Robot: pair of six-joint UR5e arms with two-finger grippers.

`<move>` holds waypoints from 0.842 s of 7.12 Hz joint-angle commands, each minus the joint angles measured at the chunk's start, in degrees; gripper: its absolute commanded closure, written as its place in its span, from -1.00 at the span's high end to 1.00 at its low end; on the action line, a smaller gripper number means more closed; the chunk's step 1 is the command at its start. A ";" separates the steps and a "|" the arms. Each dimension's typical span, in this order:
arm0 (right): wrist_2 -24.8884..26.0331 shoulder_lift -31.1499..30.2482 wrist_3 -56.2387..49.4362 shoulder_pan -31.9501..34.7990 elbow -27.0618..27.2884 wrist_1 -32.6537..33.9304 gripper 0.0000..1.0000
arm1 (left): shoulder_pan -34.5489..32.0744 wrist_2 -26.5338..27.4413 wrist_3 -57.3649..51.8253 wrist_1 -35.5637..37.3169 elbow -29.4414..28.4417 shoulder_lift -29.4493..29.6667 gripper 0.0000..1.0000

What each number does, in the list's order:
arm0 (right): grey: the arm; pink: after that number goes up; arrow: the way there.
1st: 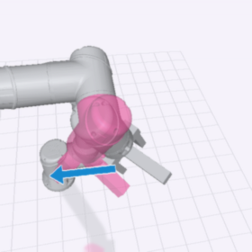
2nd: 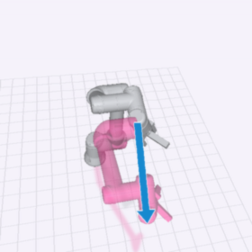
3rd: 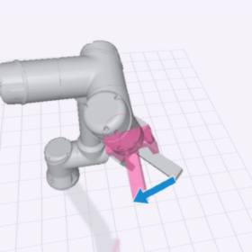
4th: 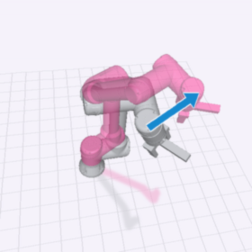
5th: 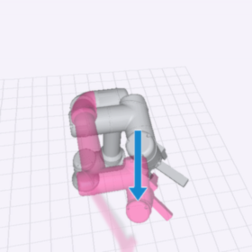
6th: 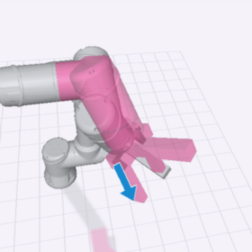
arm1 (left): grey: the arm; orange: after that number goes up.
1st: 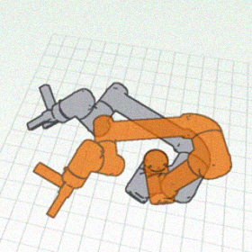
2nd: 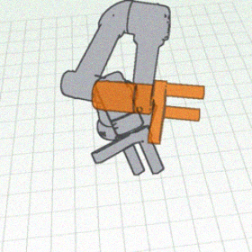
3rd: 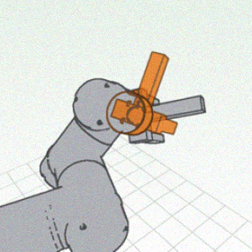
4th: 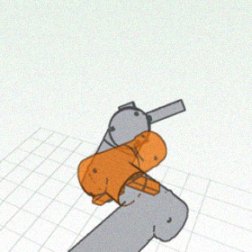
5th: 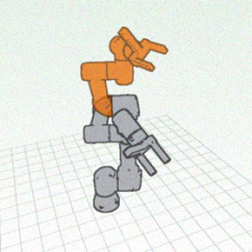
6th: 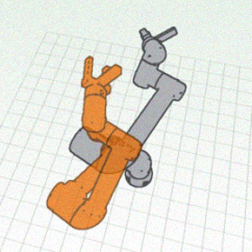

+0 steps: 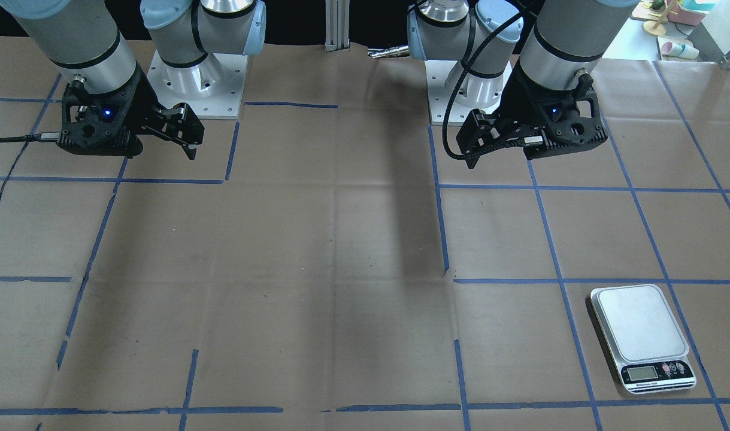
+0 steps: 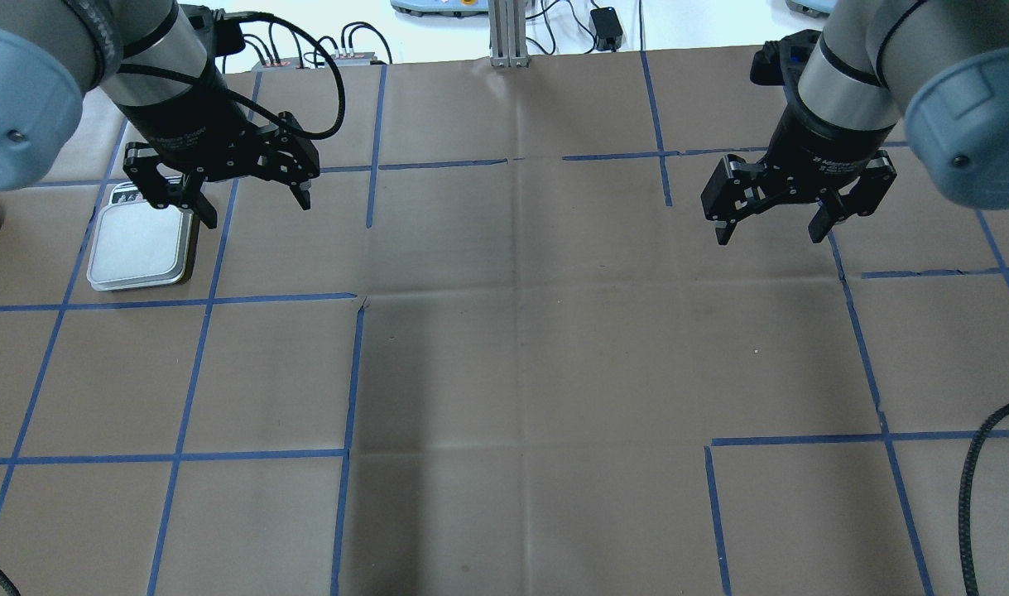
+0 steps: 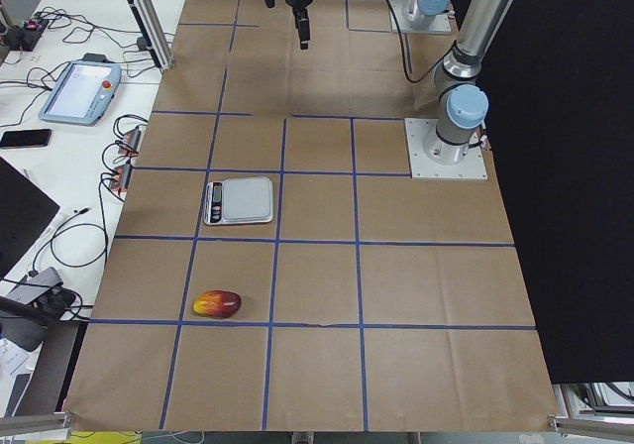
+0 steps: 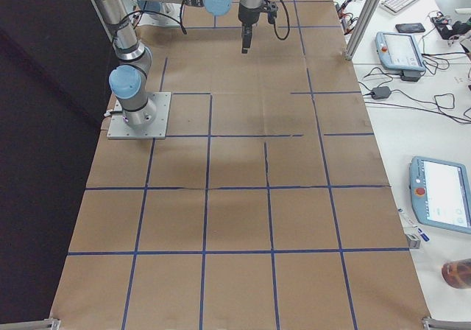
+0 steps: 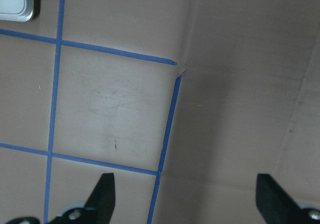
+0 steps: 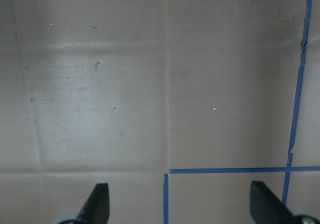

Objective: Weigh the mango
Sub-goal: 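Move the left gripper away from the scale toward the mango beside it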

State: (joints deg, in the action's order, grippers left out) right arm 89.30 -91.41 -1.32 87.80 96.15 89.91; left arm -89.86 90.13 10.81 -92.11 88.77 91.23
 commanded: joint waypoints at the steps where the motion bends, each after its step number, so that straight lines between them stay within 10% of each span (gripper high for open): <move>1: 0.00 0.00 0.00 0.00 0.00 0.00 1.00 | 0.48 -0.04 0.00 0.27 -0.09 0.00 1.00; 6: 0.00 -0.09 0.00 0.00 0.00 0.00 1.00 | 12.56 -0.04 -11.03 2.37 -0.27 1.05 1.00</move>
State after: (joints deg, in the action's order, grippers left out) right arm 89.30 -91.42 -1.32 87.80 96.15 89.91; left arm -82.63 90.09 4.54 -90.40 88.51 91.70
